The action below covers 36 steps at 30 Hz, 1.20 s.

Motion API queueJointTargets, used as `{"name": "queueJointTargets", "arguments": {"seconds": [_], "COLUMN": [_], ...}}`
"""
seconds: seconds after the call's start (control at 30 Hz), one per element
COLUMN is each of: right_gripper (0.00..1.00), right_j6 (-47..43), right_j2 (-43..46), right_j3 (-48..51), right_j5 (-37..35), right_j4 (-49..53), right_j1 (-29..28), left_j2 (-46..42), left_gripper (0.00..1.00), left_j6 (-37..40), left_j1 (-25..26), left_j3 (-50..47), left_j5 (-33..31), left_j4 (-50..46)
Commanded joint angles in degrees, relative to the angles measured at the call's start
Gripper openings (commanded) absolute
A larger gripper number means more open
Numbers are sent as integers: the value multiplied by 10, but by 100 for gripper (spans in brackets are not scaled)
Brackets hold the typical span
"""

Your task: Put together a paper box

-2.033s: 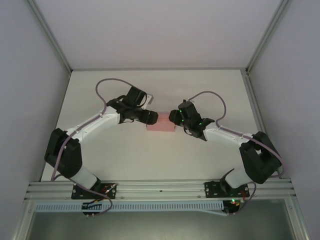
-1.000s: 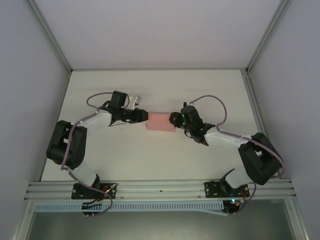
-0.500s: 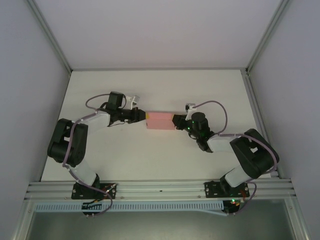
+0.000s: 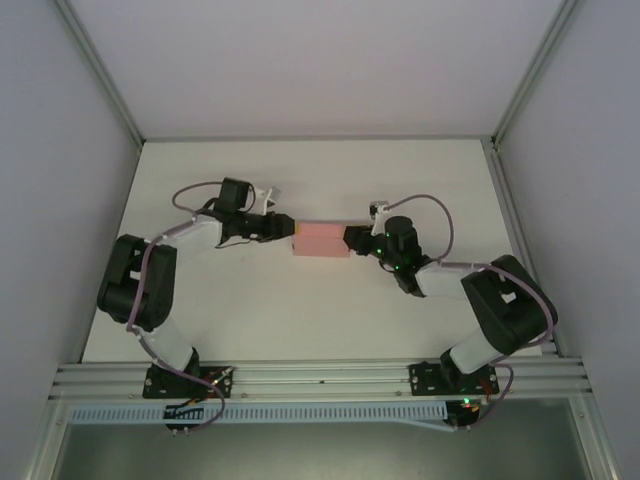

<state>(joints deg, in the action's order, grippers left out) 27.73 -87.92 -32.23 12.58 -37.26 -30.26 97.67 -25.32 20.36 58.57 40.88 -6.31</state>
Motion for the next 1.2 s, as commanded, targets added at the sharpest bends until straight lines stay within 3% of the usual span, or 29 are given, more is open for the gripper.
{"name": "queueJointTargets", "arguments": {"seconds": [0.0, 0.07, 0.13, 0.17, 0.2, 0.23, 0.3, 0.47, 0.63, 0.73, 0.9, 1.07, 1.17], "right_gripper": [50, 60, 64, 67, 72, 80, 99, 100, 100, 100, 100, 100, 100], "right_j6": [-2, 1, 1, -1, -2, -6, -16, -100, -191, -256, -447, -652, -707], "right_j2": [22, 35, 46, 51, 56, 60, 66, 76, 69, 59, 20, -58, -121], "right_j3": [-43, -70, -93, -103, -115, -124, -147, -209, -276, -309, -383, -500, -557], "right_j5": [-5, -22, -33, -39, -45, -47, -40, 27, 67, 103, 178, 65, -37], "right_j4": [181, 223, 256, 268, 279, 286, 300, 333, 384, 403, 525, 727, 794], "right_j1": [-3, -3, -3, -3, -3, -2, 0, 2, 2, 0, -20, -96, -132], "left_j2": [2, -7, -21, -29, -36, -44, -64, -148, -273, -333, -378, -397, -398], "left_gripper": [49, 60, 79, 83, 98, 100, 100, 100, 100, 100, 100, 100, 100], "left_j6": [27, 35, 42, 49, 54, 60, 77, 92, 122, 186, 191, 195, 195], "left_j1": [0, 1, 0, 0, 0, 0, 0, 0, -1, -5, -25, -32, -33], "left_j3": [47, 63, 81, 89, 100, 112, 134, 147, 50, -17, -51, -64, -65], "left_j5": [-61, -83, -113, -127, -144, -161, -200, -394, -583, -611, -642, -640, -634], "left_j4": [-50, -62, -75, -81, -89, -97, -109, -86, 37, 95, 66, 57, 56]}}
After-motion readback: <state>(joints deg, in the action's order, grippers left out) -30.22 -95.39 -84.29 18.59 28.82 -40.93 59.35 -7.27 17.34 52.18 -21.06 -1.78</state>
